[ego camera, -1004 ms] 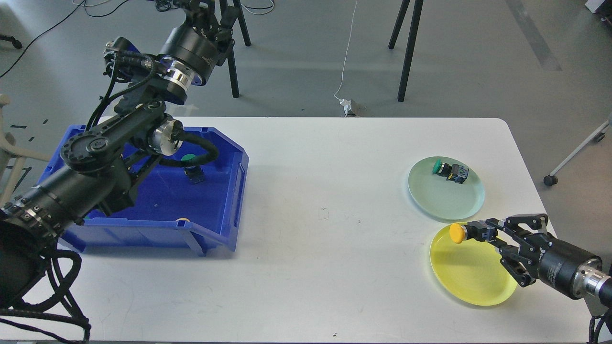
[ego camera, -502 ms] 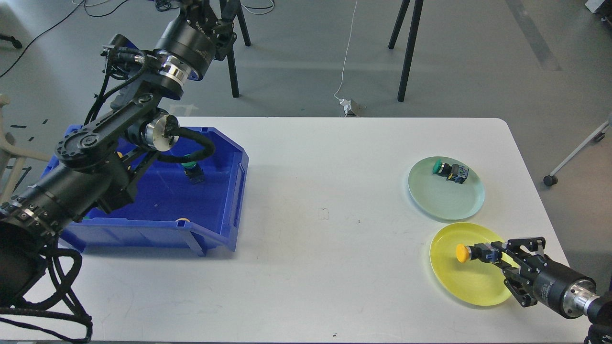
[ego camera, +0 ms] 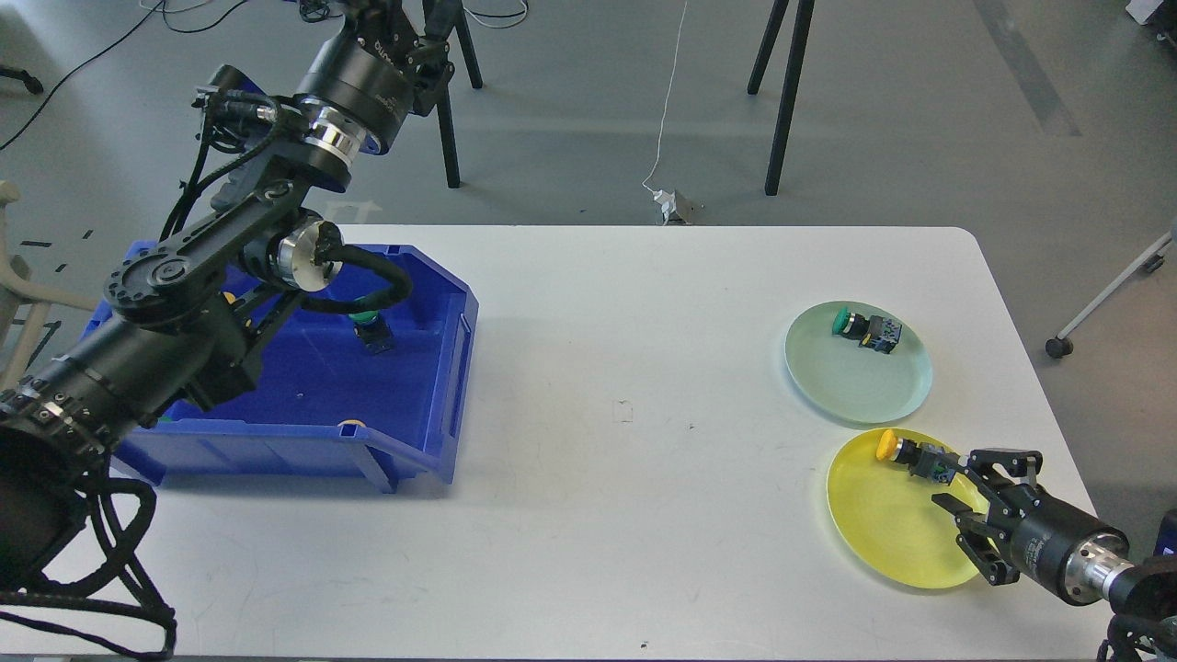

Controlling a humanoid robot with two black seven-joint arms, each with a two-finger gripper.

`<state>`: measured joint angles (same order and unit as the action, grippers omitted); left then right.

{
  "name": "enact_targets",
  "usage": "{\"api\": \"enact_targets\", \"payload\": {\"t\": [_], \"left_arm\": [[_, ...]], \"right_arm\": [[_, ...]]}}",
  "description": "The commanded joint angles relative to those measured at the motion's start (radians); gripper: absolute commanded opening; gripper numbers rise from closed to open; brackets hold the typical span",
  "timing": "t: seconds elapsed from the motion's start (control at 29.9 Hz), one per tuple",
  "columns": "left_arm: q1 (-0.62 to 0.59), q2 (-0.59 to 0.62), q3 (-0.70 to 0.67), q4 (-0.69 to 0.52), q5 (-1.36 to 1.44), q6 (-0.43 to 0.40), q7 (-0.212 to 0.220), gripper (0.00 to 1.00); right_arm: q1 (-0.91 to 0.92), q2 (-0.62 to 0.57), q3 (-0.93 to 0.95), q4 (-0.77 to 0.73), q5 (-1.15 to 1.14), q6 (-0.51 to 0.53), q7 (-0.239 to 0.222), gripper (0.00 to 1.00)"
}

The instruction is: Pass button and place on color plate

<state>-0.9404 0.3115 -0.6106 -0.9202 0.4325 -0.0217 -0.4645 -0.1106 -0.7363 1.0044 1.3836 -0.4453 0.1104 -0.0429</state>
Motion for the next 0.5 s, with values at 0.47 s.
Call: {"api": "enact_targets", "payload": {"t": [0.47], "left_arm": [[0.000,0.003,-0.014,0.000,-0.009,-0.004,0.007,1.00]], "right_arm": [[0.280,0.057,0.365,-0.024,0.016,0.021,0.011,0.99]]}}
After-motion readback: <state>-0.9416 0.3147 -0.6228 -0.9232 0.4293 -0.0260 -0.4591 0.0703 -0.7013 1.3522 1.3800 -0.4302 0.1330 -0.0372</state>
